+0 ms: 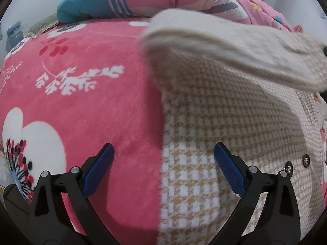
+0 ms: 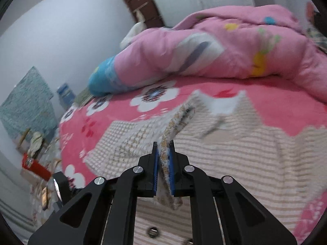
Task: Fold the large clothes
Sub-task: 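Fold the held sleeve across the cardigan front with the right tool, then open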
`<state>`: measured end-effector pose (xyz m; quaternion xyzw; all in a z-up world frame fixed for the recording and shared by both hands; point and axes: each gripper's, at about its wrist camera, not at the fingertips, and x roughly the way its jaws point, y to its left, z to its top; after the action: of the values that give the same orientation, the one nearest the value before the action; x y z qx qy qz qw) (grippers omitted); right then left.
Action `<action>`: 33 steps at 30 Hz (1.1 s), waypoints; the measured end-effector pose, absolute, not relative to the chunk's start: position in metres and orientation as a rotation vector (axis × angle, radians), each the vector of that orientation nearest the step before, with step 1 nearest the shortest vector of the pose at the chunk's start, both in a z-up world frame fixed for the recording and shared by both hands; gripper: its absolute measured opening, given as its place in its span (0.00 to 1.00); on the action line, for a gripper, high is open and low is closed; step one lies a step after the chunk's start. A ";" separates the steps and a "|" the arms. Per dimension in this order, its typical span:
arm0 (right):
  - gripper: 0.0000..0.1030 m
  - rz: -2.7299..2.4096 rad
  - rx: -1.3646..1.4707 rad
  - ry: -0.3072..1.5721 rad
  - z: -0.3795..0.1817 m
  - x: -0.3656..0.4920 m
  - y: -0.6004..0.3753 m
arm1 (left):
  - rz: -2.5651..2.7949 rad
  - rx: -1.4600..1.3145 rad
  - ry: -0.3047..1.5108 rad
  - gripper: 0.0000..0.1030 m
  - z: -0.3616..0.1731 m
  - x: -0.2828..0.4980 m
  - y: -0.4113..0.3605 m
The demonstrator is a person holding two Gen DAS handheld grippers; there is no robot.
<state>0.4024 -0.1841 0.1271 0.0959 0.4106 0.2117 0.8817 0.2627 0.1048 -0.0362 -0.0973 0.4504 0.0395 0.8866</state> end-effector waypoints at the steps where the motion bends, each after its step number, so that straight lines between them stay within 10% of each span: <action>1: 0.09 0.418 0.207 0.859 0.124 0.403 -0.194 | 0.084 -0.196 0.937 0.92 -0.037 0.262 0.104; 33: 0.11 0.106 -0.046 1.012 -0.001 0.468 -0.264 | 0.102 -0.148 0.946 0.92 -0.040 0.268 0.099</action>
<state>0.4678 -0.2638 -0.0005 -0.0221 0.4846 0.0506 0.8730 0.2681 0.0991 -0.0397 -0.0713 0.4549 0.0490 0.8863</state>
